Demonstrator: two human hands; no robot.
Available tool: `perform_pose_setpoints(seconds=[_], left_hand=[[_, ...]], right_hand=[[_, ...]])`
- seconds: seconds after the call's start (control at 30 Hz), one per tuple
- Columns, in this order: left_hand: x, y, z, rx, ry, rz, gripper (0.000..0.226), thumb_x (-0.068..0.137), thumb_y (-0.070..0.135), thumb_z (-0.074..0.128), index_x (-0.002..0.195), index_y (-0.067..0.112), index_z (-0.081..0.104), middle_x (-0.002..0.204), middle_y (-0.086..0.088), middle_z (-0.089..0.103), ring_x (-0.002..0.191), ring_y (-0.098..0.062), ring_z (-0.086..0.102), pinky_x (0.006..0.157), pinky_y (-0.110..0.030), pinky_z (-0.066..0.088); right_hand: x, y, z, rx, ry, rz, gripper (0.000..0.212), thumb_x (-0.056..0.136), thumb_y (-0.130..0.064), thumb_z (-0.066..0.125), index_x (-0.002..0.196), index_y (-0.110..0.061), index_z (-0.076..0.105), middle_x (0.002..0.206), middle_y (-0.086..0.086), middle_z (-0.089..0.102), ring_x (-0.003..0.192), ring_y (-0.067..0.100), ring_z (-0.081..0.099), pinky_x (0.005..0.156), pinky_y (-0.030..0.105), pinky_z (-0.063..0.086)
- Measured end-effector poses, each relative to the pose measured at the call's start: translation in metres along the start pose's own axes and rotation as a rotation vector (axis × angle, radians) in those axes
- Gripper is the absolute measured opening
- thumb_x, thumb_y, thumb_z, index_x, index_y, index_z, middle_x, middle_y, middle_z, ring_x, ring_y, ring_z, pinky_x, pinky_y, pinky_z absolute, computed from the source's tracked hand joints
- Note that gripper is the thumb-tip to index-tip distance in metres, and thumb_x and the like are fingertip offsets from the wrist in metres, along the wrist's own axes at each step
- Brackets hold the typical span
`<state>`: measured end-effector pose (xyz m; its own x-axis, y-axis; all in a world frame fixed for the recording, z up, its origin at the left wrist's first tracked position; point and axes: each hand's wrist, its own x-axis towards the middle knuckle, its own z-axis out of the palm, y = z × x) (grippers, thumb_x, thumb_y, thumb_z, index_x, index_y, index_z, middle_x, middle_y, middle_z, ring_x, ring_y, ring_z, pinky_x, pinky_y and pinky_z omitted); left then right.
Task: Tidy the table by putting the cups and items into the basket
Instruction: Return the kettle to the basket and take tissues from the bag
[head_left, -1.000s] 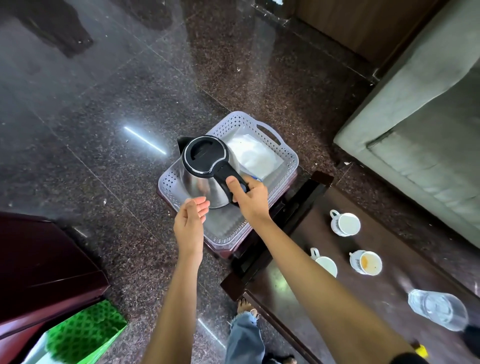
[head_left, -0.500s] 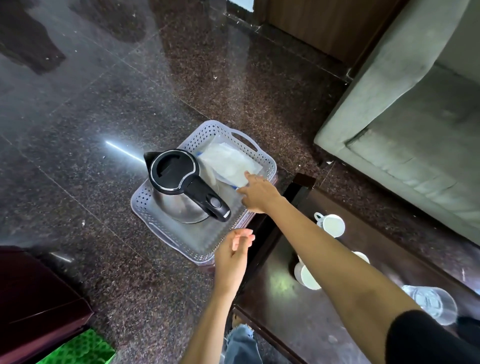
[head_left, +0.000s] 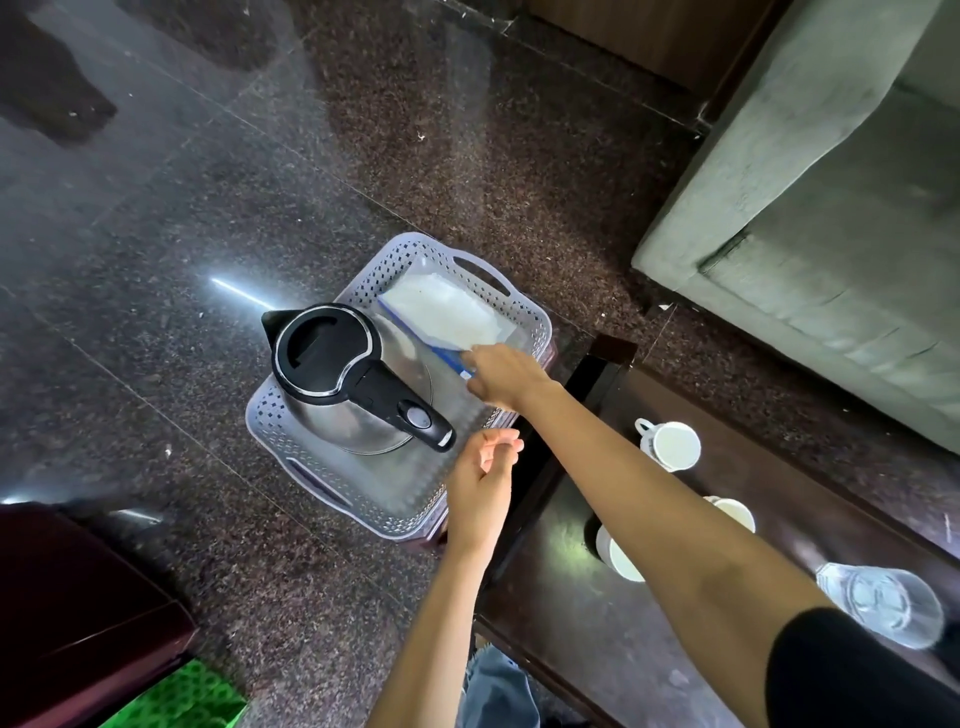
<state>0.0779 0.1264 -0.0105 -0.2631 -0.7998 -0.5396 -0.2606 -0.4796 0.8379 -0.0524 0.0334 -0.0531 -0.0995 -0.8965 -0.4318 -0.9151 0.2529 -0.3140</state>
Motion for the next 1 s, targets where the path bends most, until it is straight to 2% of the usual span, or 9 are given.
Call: perform_pose_setpoints(seconds=[0.13,0.27,0.33,0.47,0.53,0.63,0.73,0.87,1.0], left_hand=[[0.002,0.007,0.011,0.091,0.13,0.085,0.013,0.092,0.011,0.055,0.102,0.016,0.062,0.106,0.006,0.068,0.097,-0.002,0.062,0.081,-0.008,0.041],[0.003,0.02,0.023,0.138,0.228,0.151,0.017,0.092,0.015,0.057,0.109,0.02,0.055,0.114,0.003,0.06,0.103,-0.009,0.057,0.078,-0.01,0.039],[0.003,0.026,0.03,0.135,0.258,0.144,0.024,0.092,0.017,0.056,0.116,0.015,0.052,0.119,0.0,0.055,0.102,-0.012,0.055,0.083,-0.019,0.038],[0.0,0.033,0.046,0.202,0.3,0.144,0.041,0.091,0.022,0.058,0.127,0.005,0.045,0.124,-0.015,0.05,0.105,-0.029,0.052,0.096,-0.036,0.041],[-0.013,0.039,0.058,0.185,0.287,0.118,0.048,0.096,0.031,0.051,0.134,0.004,0.039,0.136,-0.018,0.043,0.122,-0.034,0.046,0.1,-0.036,0.038],[-0.028,0.04,0.075,-0.025,0.169,0.085,0.055,0.1,0.044,0.034,0.143,0.01,0.033,0.147,-0.009,0.038,0.133,-0.02,0.041,0.097,-0.021,0.033],[-0.038,0.03,0.087,-0.317,-0.051,0.002,0.077,0.085,0.07,0.039,0.146,0.024,0.036,0.149,0.003,0.043,0.135,-0.01,0.041,0.112,-0.031,0.033],[-0.073,0.018,0.113,-0.293,-0.246,-0.07,0.022,0.097,0.023,0.054,0.115,0.016,0.065,0.114,-0.006,0.07,0.108,-0.018,0.064,0.097,-0.036,0.047],[-0.111,0.0,0.142,-0.118,-0.276,-0.083,0.009,0.092,0.005,0.06,0.092,0.006,0.068,0.085,-0.007,0.071,0.084,-0.023,0.065,0.085,-0.041,0.048]], right_hand=[[-0.021,0.009,-0.016,0.438,0.396,0.094,0.029,0.09,-0.034,0.062,0.104,-0.011,0.073,0.103,0.007,0.074,0.094,0.023,0.068,0.081,0.035,0.053],[-0.063,0.016,-0.035,0.885,0.765,0.137,0.004,0.082,-0.015,0.072,0.083,-0.011,0.074,0.079,-0.004,0.071,0.072,0.004,0.063,0.072,0.017,0.05],[-0.088,0.022,-0.046,1.091,0.85,0.177,0.004,0.082,-0.009,0.072,0.08,-0.012,0.07,0.076,-0.005,0.068,0.068,0.002,0.06,0.069,0.017,0.048],[-0.148,0.042,-0.063,1.258,0.97,0.126,0.012,0.087,-0.01,0.067,0.082,-0.02,0.063,0.08,-0.003,0.066,0.074,0.011,0.061,0.072,0.041,0.055],[-0.184,0.055,-0.069,1.376,1.013,0.094,0.013,0.091,-0.004,0.062,0.084,-0.015,0.061,0.08,-0.004,0.064,0.073,0.007,0.061,0.067,0.032,0.058],[-0.238,0.078,-0.07,1.524,1.056,0.116,0.012,0.094,-0.004,0.058,0.085,-0.011,0.058,0.072,-0.007,0.061,0.064,0.005,0.055,0.056,0.024,0.053],[-0.284,0.108,-0.054,1.613,1.096,0.202,0.015,0.095,-0.004,0.055,0.084,-0.013,0.056,0.068,-0.007,0.058,0.059,0.007,0.05,0.052,0.024,0.049],[-0.334,0.151,-0.008,1.787,1.135,0.361,0.02,0.097,0.0,0.048,0.084,-0.014,0.055,0.07,-0.007,0.061,0.059,0.006,0.053,0.052,0.019,0.047],[-0.373,0.19,0.057,1.876,1.051,0.694,0.026,0.097,0.001,0.044,0.079,-0.015,0.055,0.062,-0.007,0.061,0.057,0.01,0.052,0.051,0.019,0.045]])
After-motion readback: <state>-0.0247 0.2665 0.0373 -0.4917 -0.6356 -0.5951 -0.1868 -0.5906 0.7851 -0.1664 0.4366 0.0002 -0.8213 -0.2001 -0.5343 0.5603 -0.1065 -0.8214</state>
